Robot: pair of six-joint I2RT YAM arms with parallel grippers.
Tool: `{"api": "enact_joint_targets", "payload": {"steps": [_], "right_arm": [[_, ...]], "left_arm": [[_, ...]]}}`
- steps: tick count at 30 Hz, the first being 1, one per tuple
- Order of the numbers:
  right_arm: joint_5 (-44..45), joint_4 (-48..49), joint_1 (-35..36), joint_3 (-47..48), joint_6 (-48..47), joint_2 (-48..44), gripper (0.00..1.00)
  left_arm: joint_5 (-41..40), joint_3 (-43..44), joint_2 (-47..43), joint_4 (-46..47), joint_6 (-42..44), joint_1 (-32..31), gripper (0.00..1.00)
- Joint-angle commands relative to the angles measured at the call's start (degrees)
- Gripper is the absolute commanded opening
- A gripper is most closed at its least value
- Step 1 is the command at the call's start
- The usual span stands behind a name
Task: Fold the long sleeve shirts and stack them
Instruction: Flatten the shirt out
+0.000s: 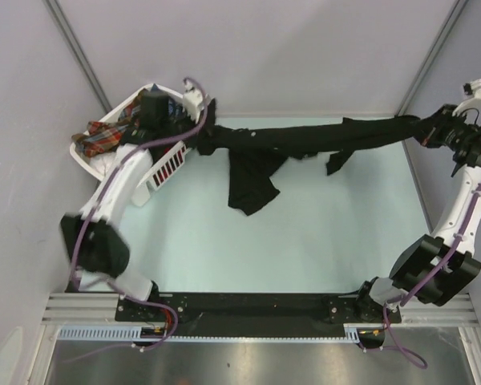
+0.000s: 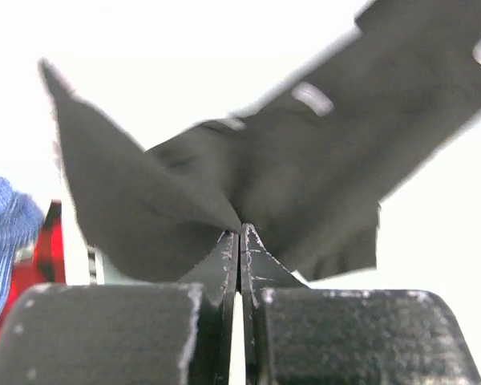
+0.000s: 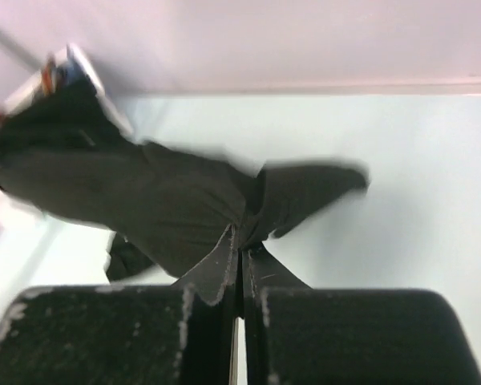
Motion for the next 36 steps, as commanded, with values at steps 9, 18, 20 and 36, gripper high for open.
{"api": "enact_joint_targets", "payload": {"steps": [9,18,20,36], "right_arm": [[11.1,-35.9,11.7,-20.4,-55.0,-4.9,0.00],[14.3,-34.4,12.7,-23.3,-56.9,-3.3,0.00],[14.1,-34.1,12.8,-23.3,-56.6,-3.2,0.00],[14.1,-33.9,14.1,-23.0,-52.6,-2.1,0.00]], "left_arm": [[6.2,-42.5,-29.3,-21.9,37.2,-0.6,0.71],[3.6,-26.0,-13.7,-14.8,26.4,-0.3,0.80],[2.5,-19.3,-9.1,-15.3,25.9,-0.3,0.80],[-4.2,25.5,34.1,-17.4,20.2,-9.2,0.84]]}}
